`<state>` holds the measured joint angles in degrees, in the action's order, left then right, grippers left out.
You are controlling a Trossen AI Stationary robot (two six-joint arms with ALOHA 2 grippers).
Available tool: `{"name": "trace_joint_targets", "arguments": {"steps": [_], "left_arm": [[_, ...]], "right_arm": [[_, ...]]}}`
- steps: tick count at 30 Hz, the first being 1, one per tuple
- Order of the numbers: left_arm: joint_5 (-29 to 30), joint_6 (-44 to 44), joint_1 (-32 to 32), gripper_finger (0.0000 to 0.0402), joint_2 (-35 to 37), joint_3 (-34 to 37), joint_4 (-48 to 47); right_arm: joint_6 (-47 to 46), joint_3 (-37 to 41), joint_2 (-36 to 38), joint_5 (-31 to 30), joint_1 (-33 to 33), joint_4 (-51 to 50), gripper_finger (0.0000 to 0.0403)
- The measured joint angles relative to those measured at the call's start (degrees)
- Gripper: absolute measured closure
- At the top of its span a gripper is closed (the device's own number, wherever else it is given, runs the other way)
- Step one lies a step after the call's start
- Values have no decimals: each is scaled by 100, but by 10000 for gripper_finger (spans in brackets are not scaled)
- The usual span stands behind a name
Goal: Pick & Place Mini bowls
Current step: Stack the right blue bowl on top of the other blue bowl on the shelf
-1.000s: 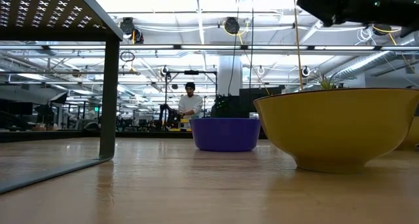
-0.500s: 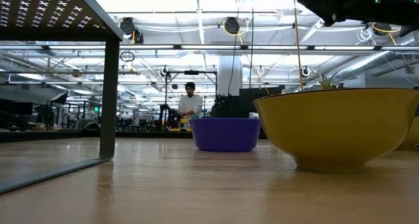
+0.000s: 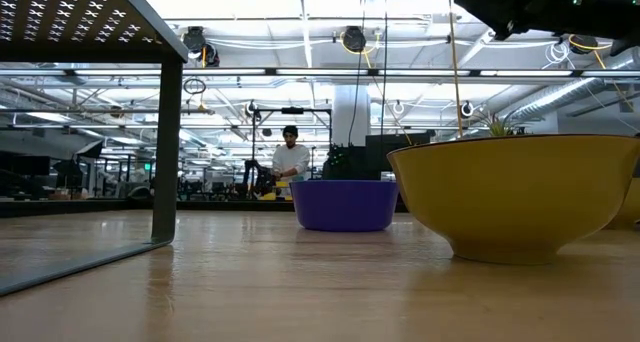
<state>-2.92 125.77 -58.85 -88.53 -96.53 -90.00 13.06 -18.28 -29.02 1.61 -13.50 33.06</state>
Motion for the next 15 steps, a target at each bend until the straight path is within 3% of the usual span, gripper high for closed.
{"name": "trace_joint_targets", "arguments": {"steps": [9, 15], "left_arm": [[126, -64, 0, 345, 0, 0, -2], [348, -157, 0, 346, 0, 0, -2]], "right_arm": [[0, 0, 0, 0, 0, -2, 381], [0, -2, 0, 0, -1, -2, 381]]}}
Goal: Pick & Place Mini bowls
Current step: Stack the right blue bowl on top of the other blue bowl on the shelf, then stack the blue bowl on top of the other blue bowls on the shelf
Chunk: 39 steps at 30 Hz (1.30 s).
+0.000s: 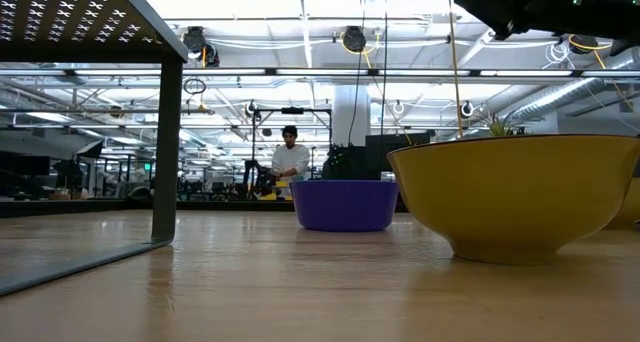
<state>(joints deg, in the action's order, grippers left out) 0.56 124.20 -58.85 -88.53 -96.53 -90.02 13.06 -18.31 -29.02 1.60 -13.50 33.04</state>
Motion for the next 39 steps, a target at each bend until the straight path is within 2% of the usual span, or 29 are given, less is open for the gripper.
{"name": "trace_joint_targets", "arguments": {"steps": [12, 16, 23, 25, 29, 31, 35, 39], "left_arm": [[73, -158, 0, 382, 2, 0, 1], [728, -453, -4, 397, 49, 0, 4], [2604, -655, 361, 378, 391, 0, 2], [3492, -1149, 539, 371, 428, -2, -5], [5810, -2602, 831, 365, 376, -2, 36], [6416, -3028, 1046, 366, 376, -2, 154], [6559, -4692, 1632, 374, 374, -2, 428], [6400, -7312, 2167, 395, 374, -2, 1236]], "right_arm": [[-30, 0, 0, 0, -1, -2, 381], [-37, 0, 0, -1, 0, 0, 381], [-39, 0, 0, -1, 1, -4, 381], [-39, 0, 1, -2, 1, -39, 381], [-39, 0, -58, 0, -1, -142, 381], [-39, 0, -100, 0, -1, -216, 381], [-40, 0, -179, -26, 1, -377, 380], [-200, -2, -188, -437, 1, -652, 380]]}}
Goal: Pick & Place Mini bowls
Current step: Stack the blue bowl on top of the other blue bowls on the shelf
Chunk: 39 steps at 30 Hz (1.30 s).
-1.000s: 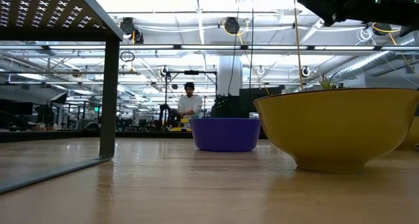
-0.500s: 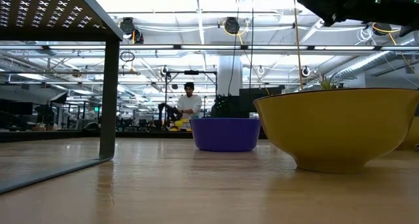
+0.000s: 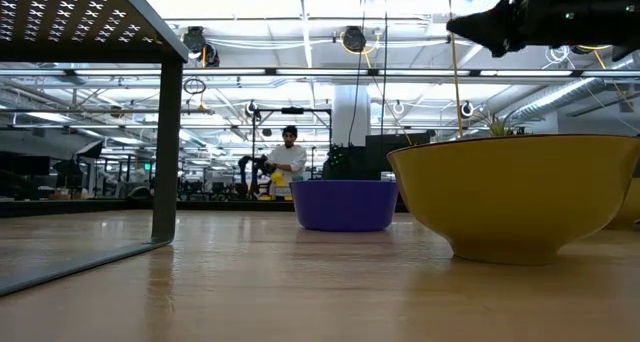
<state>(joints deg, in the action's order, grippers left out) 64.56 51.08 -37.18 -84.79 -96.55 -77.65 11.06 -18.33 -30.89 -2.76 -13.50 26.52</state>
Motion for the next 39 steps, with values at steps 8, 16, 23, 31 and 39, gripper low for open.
{"name": "trace_joint_targets", "arguments": {"steps": [8, 16, 23, 31, 39], "left_arm": [[-2055, -3382, 1300, 397, 1, 43, 1828], [-5393, -6050, 2797, 386, -11, 1208, 5450], [-5791, -4701, 4092, 388, 2, 1491, 5556], [-7418, -5222, 4899, 315, -47, 2835, 7188], [-7763, -5678, 5106, 228, 22, 3349, 7342]], "right_arm": [[-141, 0, 7, -794, -2, -792, 380], [138, 0, 9, -772, -2, -845, 380], [207, 0, 9, -772, -2, -894, 378], [379, 0, 7, -807, -2, -1044, 378], [475, 0, 9, -818, -2, -1044, 378]]}}
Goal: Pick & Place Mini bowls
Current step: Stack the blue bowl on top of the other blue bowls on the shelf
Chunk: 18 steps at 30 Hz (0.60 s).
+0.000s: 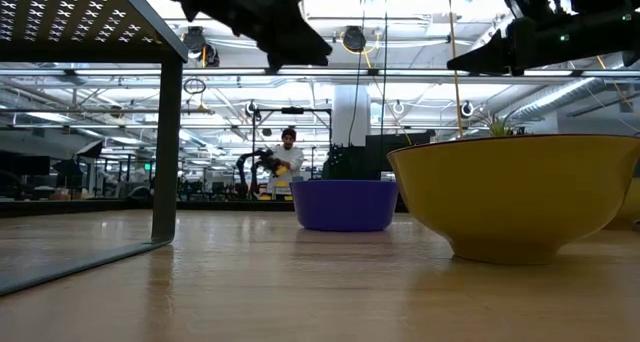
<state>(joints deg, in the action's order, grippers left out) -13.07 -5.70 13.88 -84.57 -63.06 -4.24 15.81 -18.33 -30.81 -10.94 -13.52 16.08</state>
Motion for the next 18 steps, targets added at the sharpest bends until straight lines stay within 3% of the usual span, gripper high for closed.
{"name": "trace_joint_targets", "arguments": {"steps": [4, 7, 11, 14, 18], "left_arm": [[-843, -183, -6, 209, 289, 15, -487], [-748, -424, -2, 208, 609, 362, -482], [-637, -464, 113, 220, 1283, 1300, 225], [-490, -360, 255, 233, 1862, 2093, 913], [-333, -190, 406, 247, 2467, 2914, 2150]], "right_arm": [[-177, 0, -2, -78, 0, -70, 378], [-412, 0, -3, -363, 0, -1, 378], [-850, -23, -130, -495, 1, 620, 369], [-1165, -375, -571, 59, 60, 598, 339], [-1547, -1296, -1802, 166, 251, -48, 268]]}}
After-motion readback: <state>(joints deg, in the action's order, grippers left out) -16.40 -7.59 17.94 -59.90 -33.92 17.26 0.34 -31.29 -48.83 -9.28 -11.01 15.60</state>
